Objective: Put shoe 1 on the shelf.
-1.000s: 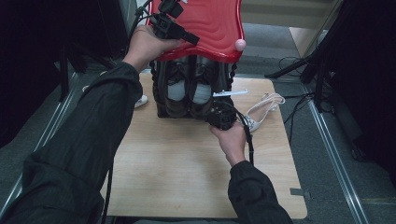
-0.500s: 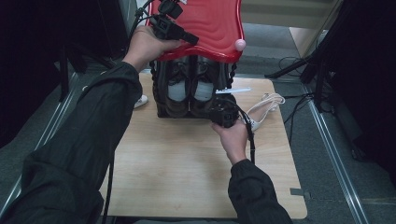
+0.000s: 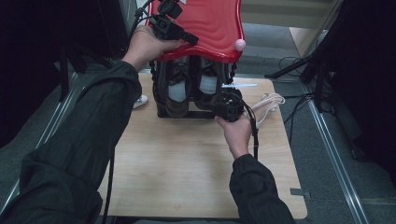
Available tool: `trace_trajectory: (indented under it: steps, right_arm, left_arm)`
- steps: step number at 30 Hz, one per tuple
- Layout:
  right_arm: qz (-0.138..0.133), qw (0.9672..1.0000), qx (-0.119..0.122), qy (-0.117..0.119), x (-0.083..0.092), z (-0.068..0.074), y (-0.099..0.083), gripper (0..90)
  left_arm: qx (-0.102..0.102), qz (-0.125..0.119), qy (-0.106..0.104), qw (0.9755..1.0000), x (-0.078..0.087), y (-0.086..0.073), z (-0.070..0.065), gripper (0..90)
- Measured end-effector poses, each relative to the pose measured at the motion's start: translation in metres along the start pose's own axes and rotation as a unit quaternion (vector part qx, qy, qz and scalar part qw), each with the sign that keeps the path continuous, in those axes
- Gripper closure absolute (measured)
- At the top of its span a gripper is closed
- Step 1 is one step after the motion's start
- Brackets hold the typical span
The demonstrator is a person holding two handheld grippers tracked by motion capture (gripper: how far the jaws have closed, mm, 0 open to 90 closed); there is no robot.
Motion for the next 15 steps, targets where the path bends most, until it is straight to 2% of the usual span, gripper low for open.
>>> trace_trajectory:
  steps: [5,12,15]
  right_arm:
    - [-0.014,0.9997,-0.007,-0.018,0.004,-0.009,0.007,90.0]
    - [-0.042,0.9972,-0.016,-0.061,0.015,-0.026,0.015,90.0]
    - [-0.031,0.9966,-0.019,-0.074,0.013,-0.030,0.013,90.0]
  left_arm:
    - [0.001,-0.002,0.001,1.0000,0.000,0.000,0.000,90.0]
    - [0.000,-0.003,0.001,1.0000,0.000,0.000,0.000,90.0]
    - [0.000,-0.002,0.001,1.0000,0.000,0.000,0.000,90.0]
Point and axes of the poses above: each handheld gripper's, and its own axes: x roughly backward along the jaws, y roughly out of its top, z roughly to its left, the point moved 6 cm from there along -x, roughly forward along the jaws, and after that the axes turned 8 degrees about y, right-handed, at the moved point
